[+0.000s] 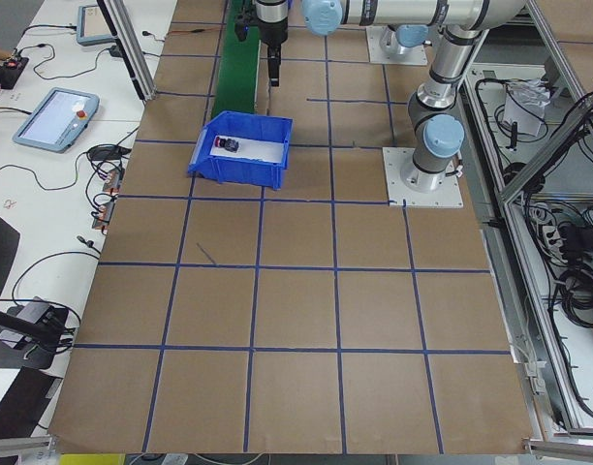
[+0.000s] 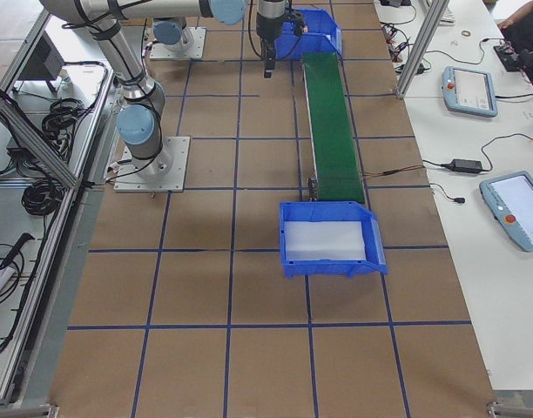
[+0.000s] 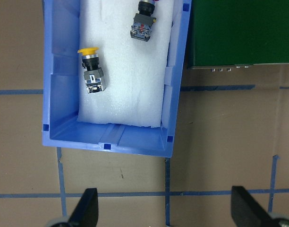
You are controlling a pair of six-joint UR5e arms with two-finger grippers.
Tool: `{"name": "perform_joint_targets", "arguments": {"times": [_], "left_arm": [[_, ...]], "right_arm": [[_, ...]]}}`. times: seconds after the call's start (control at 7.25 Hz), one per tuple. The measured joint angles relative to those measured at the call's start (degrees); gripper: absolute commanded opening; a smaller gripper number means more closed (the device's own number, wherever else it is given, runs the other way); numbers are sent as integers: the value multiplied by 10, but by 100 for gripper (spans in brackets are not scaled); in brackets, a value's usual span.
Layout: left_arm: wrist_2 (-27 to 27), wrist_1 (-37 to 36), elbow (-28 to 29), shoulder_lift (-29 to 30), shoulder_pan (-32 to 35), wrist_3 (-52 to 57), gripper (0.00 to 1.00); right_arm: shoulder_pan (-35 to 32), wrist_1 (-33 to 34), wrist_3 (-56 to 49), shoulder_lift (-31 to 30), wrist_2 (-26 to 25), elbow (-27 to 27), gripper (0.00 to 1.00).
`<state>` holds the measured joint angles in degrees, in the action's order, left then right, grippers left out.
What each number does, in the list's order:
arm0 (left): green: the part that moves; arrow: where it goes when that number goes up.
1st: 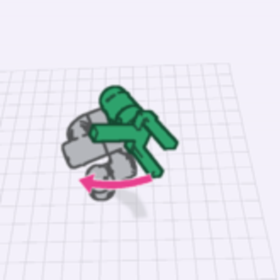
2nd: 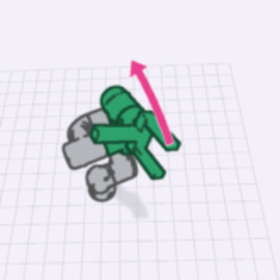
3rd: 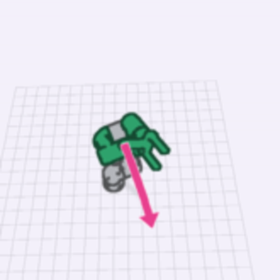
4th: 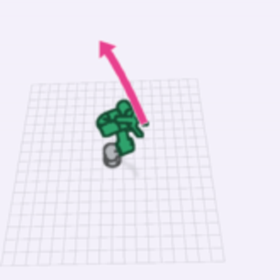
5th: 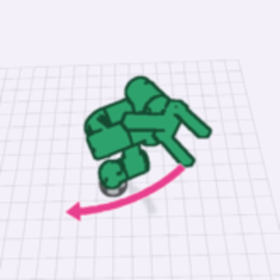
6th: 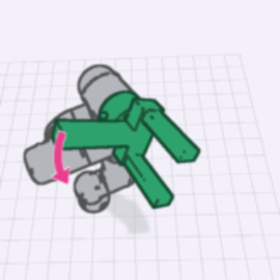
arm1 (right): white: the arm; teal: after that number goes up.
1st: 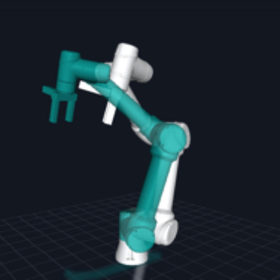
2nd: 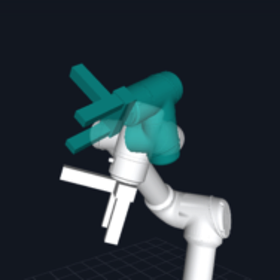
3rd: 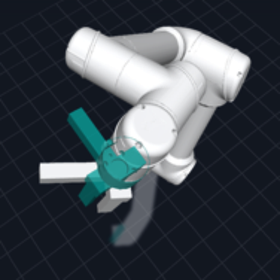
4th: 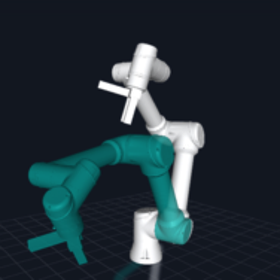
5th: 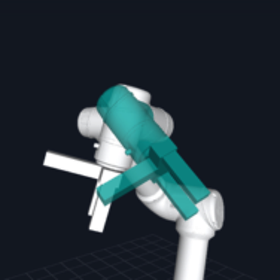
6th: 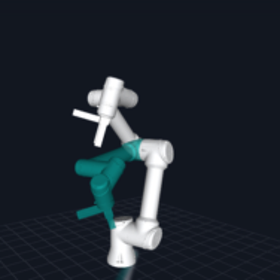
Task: Transport two buttons from left to right
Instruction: 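Move the left gripper down over the red-capped button in the blue bin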
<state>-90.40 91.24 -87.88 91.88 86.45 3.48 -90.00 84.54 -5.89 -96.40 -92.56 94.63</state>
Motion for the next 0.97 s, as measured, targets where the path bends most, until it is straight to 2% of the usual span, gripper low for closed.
{"name": "perform_joint_targets", "arguments": {"times": [0.97], "left_arm": [[-5,-6,-16,-11,4,-4,100]], "right_arm": [[-1,1,0,0,1,1,100]]}}
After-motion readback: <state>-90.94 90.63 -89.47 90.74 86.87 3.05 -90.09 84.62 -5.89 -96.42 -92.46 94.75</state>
